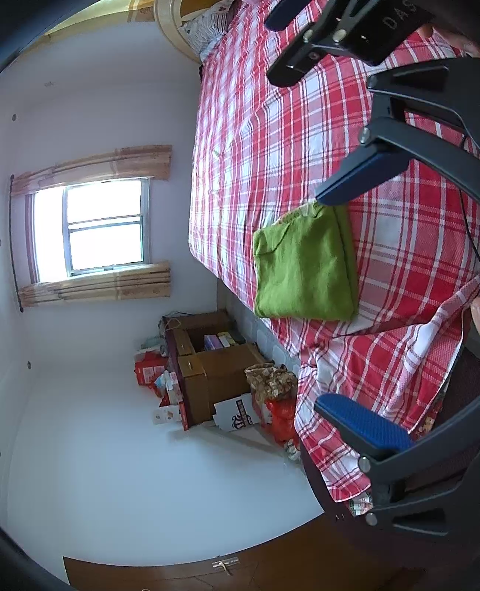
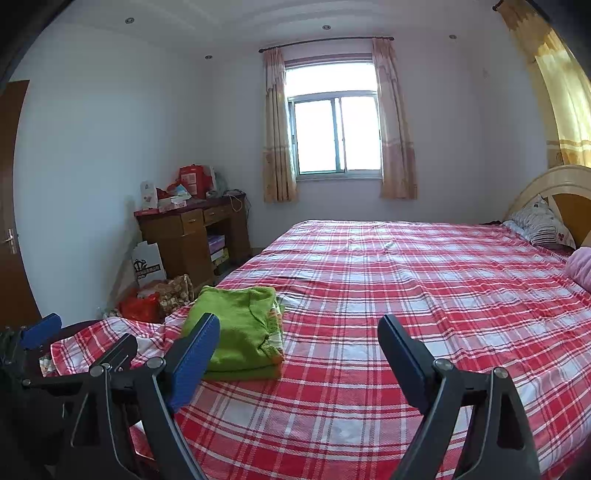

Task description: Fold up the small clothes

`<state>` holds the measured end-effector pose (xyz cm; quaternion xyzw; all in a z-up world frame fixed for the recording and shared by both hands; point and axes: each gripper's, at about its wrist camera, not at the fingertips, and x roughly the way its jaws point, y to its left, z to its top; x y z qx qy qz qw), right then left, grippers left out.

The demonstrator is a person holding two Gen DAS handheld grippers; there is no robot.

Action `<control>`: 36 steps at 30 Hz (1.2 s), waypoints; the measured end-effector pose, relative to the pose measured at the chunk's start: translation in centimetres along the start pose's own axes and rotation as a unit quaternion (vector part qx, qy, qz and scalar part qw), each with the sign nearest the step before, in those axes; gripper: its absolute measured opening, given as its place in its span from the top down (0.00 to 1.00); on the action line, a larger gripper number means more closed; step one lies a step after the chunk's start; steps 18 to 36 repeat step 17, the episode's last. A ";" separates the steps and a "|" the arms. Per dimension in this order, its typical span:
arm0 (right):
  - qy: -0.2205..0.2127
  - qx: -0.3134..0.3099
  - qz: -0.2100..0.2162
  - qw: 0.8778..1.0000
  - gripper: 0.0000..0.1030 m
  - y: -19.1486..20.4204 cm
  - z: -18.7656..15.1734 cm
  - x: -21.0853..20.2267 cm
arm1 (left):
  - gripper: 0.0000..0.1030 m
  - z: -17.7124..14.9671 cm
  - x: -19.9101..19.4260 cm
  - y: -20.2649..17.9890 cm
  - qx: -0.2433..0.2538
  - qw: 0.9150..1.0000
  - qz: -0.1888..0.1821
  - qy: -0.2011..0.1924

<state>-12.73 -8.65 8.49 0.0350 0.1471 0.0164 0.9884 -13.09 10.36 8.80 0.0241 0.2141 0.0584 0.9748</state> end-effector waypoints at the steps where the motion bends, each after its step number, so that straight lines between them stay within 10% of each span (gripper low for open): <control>1: 0.000 0.000 0.000 1.000 0.15 0.0 0.0 0.0 | 0.00 0.1 0.1 0.0 0.000 1.000 0.004 0.001; 36: 0.011 0.010 0.000 1.000 0.15 -0.6 -0.5 0.5 | 0.00 -0.1 0.7 0.2 0.003 1.000 0.028 -0.005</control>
